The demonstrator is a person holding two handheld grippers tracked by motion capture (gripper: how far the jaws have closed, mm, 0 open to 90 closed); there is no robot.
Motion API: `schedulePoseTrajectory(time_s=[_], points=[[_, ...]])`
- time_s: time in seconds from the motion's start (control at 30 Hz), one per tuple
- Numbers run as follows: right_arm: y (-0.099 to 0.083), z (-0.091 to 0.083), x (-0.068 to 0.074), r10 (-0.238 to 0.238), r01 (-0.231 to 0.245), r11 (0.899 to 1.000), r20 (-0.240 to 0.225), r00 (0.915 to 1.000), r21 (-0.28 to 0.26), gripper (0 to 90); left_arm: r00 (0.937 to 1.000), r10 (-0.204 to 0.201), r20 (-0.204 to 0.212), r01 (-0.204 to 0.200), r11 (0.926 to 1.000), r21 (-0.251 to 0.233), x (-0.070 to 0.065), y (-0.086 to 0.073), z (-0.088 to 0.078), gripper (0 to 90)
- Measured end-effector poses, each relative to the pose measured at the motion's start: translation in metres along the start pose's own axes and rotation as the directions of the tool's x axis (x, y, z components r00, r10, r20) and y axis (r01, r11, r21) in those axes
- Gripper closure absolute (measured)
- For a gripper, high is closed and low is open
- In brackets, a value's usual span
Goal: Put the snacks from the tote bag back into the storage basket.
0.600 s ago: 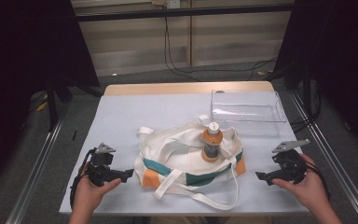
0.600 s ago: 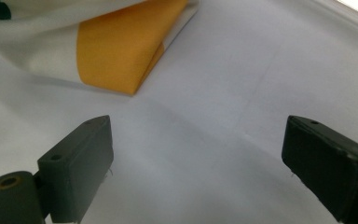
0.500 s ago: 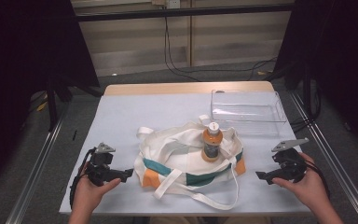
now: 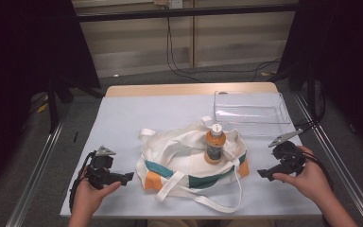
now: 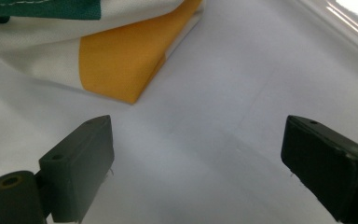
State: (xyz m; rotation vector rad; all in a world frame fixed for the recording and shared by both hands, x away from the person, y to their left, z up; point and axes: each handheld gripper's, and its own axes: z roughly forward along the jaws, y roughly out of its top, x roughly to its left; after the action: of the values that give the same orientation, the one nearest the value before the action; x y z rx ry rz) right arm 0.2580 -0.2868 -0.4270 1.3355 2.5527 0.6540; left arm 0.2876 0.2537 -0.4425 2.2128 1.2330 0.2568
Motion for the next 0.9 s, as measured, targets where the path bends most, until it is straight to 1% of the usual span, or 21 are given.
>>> schedulePoseTrajectory(time_s=[0.03, 0.13, 0.17, 0.2, 0.23, 0.27, 0.3, 0.33, 0.37, 0.4, 0.43, 0.47, 0.5, 0.53, 0.57, 0.6, 0.63, 0.67, 0.7, 0.73, 0.9], points=[[0.001, 0.000, -0.001, -0.005, 0.005, 1.000, -0.003, 1.0000, 0.014, 9.2, 1.0000, 0.000, 0.000, 0.000, 1.0000, 0.000, 0.000, 0.000, 0.000, 4.8], [0.004, 0.000, -0.002, 0.009, -0.009, 1.000, -0.006, 0.9999, 0.026, 9.3, 0.9999, -0.010, -0.004, 0.010, 0.9999, -0.005, 0.001, -0.002, 0.001, 4.8], [0.006, 0.000, -0.002, 0.009, -0.009, 0.999, -0.009, 0.9999, 0.040, 9.3, 1.0000, -0.010, 0.000, 0.010, 0.9999, 0.003, 0.001, -0.003, 0.001, 4.8], [0.011, -0.003, -0.003, -0.012, 0.012, 0.998, 0.004, 0.9999, 0.063, 9.4, 0.9999, -0.012, 0.001, 0.012, 0.9999, 0.003, 0.001, -0.004, 0.002, 4.8], [0.012, -0.004, -0.002, -0.007, 0.007, 0.998, 0.001, 1.0000, 0.068, 9.7, 0.9999, -0.011, -0.001, 0.011, 0.9999, 0.007, 0.001, -0.004, 0.002, 4.8], [0.012, -0.004, -0.002, -0.007, 0.007, 0.998, 0.001, 1.0000, 0.068, 9.7, 1.0000, -0.002, -0.007, 0.002, 0.9999, 0.011, 0.000, -0.003, 0.003, 4.8], [0.014, -0.005, -0.003, -0.014, 0.015, 0.998, -0.004, 0.9999, 0.069, 10.0, 1.0000, -0.002, 0.004, 0.002, 1.0000, 0.009, -0.001, -0.003, 0.004, 4.8], [0.017, -0.006, -0.003, -0.010, 0.011, 0.997, -0.021, 0.9997, 0.078, 10.0, 1.0000, -0.006, 0.008, 0.006, 1.0000, 0.007, -0.002, -0.002, 0.005, 4.8], [0.018, -0.006, -0.003, -0.005, 0.006, 0.996, -0.022, 0.9998, 0.086, 10.2, 1.0000, 0.002, 0.009, -0.002, 0.9999, 0.013, -0.001, -0.002, 0.005, 4.8], [0.020, -0.006, -0.003, -0.010, 0.012, 0.995, -0.022, 0.9997, 0.095, 10.3, 0.9999, -0.003, 0.013, 0.003, 0.9999, 0.010, -0.002, -0.001, 0.006, 4.8], [0.022, -0.006, -0.004, -0.016, 0.017, 0.993, -0.014, 0.9998, 0.114, 10.3, 1.0000, -0.001, 0.008, 0.001, 0.9999, 0.011, -0.003, 0.000, 0.006, 4.8], [0.024, -0.004, -0.006, -0.020, 0.021, 0.990, -0.008, 0.9998, 0.138, 10.2, 0.9999, -0.005, 0.015, 0.005, 1.0000, 0.006, -0.004, 0.001, 0.007, 4.7], [0.025, -0.004, -0.007, -0.022, 0.023, 0.988, -0.012, 0.9997, 0.152, 10.2, 0.9999, -0.005, 0.015, 0.005, 1.0000, 0.006, -0.004, 0.001, 0.007, 4.7], [0.025, -0.004, -0.007, -0.022, 0.023, 0.988, -0.012, 0.9997, 0.152, 10.2, 0.9998, -0.001, 0.019, 0.000, 0.9999, 0.012, -0.004, 0.002, 0.008, 4.7], [0.028, -0.004, -0.009, -0.019, 0.021, 0.986, -0.015, 0.9997, 0.168, 10.2, 0.9998, 0.004, 0.020, -0.004, 0.9999, 0.013, -0.004, 0.003, 0.008, 4.7], [0.028, -0.004, -0.009, -0.019, 0.021, 0.986, -0.015, 0.9997, 0.168, 10.2, 0.9999, -0.001, 0.016, 0.001, 1.0000, 0.009, -0.005, 0.003, 0.009, 4.7], [0.031, -0.006, -0.009, -0.030, 0.033, 0.984, -0.022, 0.9993, 0.176, 10.2, 0.9997, 0.010, 0.024, -0.011, 0.9997, 0.020, -0.005, 0.004, 0.010, 4.7], [0.031, -0.006, -0.009, -0.030, 0.033, 0.984, -0.022, 0.9993, 0.176, 10.2, 0.9998, 0.007, 0.021, -0.007, 0.9998, 0.018, -0.006, 0.004, 0.011, 4.7], [0.032, -0.007, -0.010, -0.033, 0.036, 0.983, -0.022, 0.9992, 0.182, 10.2, 0.9998, -0.005, 0.021, 0.005, 0.9999, 0.015, -0.007, 0.004, 0.013, 4.7], [0.035, -0.010, -0.010, -0.038, 0.042, 0.982, -0.022, 0.9990, 0.187, 10.2, 0.9997, 0.009, 0.023, -0.010, 0.9996, 0.027, -0.006, 0.004, 0.013, 4.8], [0.046, -0.016, -0.006, -0.055, 0.059, 0.979, -0.029, 0.9981, 0.194, 10.2, 0.9996, 0.002, 0.026, -0.003, 0.9996, 0.026, -0.005, 0.004, 0.013, 4.7]])
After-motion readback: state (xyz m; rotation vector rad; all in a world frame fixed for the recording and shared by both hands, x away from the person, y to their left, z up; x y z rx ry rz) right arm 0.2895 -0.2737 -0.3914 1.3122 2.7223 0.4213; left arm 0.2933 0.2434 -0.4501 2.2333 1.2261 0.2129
